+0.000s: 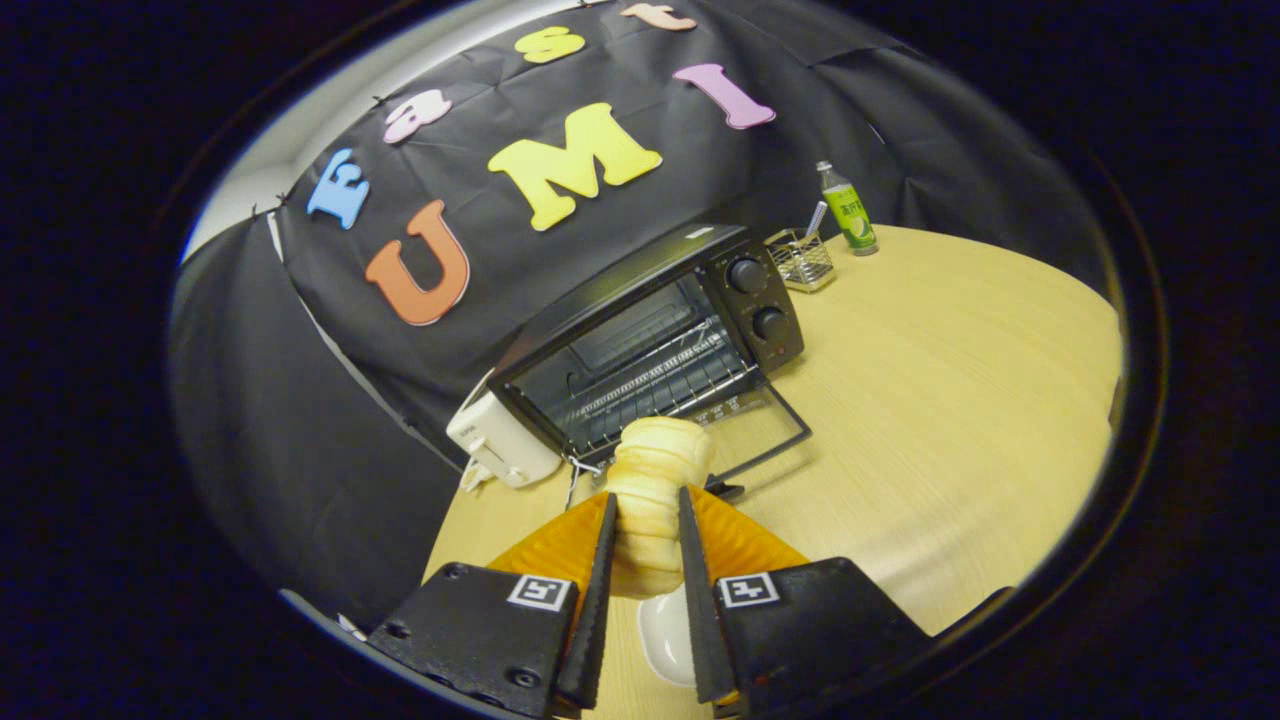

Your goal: Open the toaster oven, put the food inside, and close the toaster oven door.

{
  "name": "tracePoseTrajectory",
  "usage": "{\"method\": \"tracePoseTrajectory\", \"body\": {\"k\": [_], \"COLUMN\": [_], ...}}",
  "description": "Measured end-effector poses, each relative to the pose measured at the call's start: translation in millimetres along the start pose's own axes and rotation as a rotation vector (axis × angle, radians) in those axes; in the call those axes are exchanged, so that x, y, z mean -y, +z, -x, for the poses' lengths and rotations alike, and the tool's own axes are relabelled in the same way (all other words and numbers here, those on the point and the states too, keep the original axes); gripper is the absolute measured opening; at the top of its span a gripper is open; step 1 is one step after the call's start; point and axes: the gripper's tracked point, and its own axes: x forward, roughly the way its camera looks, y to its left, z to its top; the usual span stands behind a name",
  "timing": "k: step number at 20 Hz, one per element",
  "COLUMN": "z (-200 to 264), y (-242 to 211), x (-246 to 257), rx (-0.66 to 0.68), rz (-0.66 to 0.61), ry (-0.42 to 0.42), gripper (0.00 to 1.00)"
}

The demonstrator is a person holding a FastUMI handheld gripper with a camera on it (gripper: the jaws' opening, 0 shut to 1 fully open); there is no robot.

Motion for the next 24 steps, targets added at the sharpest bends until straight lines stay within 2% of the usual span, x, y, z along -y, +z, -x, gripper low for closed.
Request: {"method": "tracePoseTrajectory", "body": {"k": [4, 9, 13, 19, 24], "z": [-44.6, -108.2, -154.1, -199.9, -223.0], "y": [25.8, 54.6, 63.3, 61.5, 70.3], "x": [-11.5, -16.7, -12.0, -5.3, 7.8], "rx": [0.005, 0.032, 0.033, 0.018, 0.07], "rz": [-0.048, -0.054, -0.109, -0.176, -0.147], "ry": [0.039, 0.033, 0.032, 0.004, -0.054], "gripper": [0.4, 0.4, 0.41, 0.4, 0.41]}}
